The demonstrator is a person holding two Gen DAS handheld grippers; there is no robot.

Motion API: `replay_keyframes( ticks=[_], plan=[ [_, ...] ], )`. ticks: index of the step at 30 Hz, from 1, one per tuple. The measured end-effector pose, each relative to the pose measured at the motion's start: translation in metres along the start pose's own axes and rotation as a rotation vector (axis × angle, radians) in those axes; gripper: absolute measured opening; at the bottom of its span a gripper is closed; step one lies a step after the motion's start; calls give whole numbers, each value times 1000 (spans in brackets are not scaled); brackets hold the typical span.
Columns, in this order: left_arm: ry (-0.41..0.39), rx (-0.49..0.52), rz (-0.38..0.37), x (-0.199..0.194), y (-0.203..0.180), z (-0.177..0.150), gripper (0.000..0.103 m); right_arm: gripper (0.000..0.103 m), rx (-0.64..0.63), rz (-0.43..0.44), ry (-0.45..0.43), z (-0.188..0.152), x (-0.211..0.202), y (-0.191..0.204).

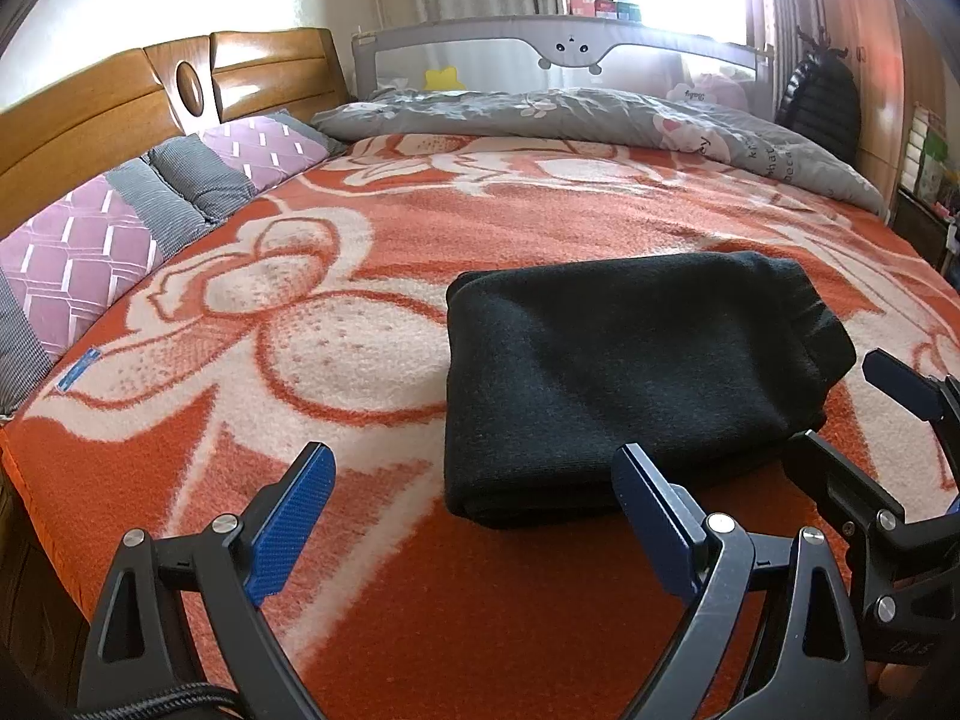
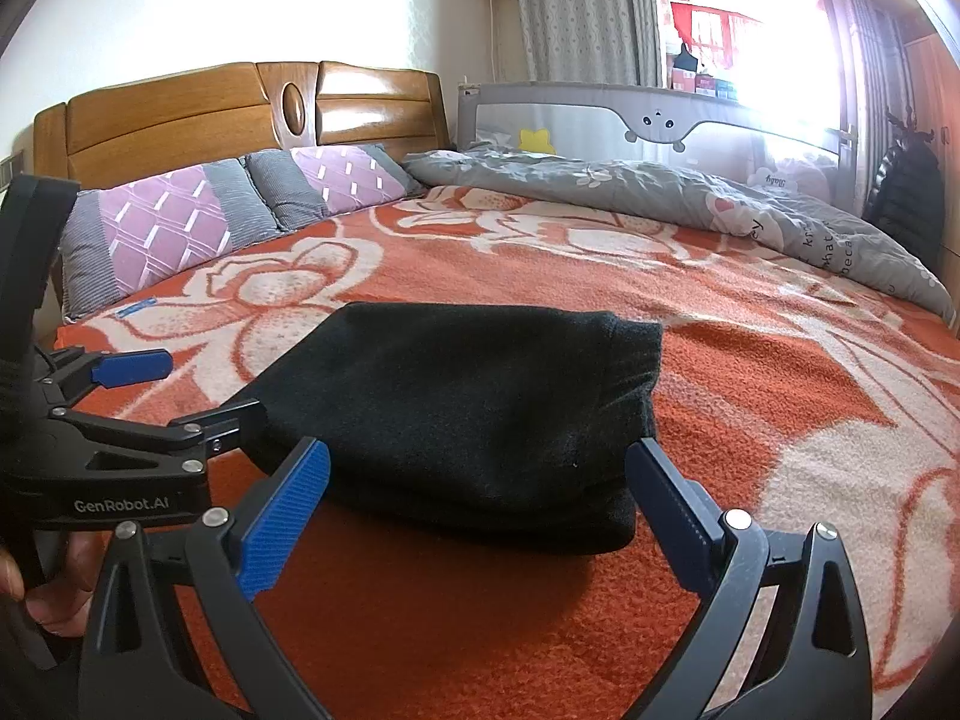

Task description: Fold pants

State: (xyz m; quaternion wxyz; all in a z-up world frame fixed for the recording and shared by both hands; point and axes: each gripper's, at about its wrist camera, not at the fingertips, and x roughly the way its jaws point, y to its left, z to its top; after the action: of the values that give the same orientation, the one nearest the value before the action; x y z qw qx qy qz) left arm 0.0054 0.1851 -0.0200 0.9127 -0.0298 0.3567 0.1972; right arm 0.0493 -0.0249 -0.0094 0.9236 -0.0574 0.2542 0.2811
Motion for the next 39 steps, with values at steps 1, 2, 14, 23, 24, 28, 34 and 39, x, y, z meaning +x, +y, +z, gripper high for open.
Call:
replay_keyframes(
  ticks=[1, 2, 14, 23, 24, 28, 34, 39],
  plan=[
    [0, -1, 2, 0, 0, 0, 94, 99, 1, 0, 0, 0, 0, 0],
    [0, -1, 2, 0, 1, 0, 94, 99, 1, 0, -1, 0, 0, 0],
    [0, -5, 5, 1, 2, 0, 94, 99, 0, 0, -3, 0, 0, -3],
    [-3, -6, 7, 0, 3, 0, 94, 99, 2, 0, -4, 1, 0, -4],
    [-4, -6, 6, 0, 3, 0, 94, 99, 2, 1, -5, 1, 0, -4],
    [-3, -4, 8, -2, 3, 0, 94, 99, 1, 1, -5, 1, 0, -5],
    [-4, -5, 9, -2, 2, 0, 94, 99, 2, 2, -6, 1, 0, -6],
    [-5, -4, 9, -2, 2, 0, 94, 99, 1, 1, -7, 2, 0, -6]
  ],
)
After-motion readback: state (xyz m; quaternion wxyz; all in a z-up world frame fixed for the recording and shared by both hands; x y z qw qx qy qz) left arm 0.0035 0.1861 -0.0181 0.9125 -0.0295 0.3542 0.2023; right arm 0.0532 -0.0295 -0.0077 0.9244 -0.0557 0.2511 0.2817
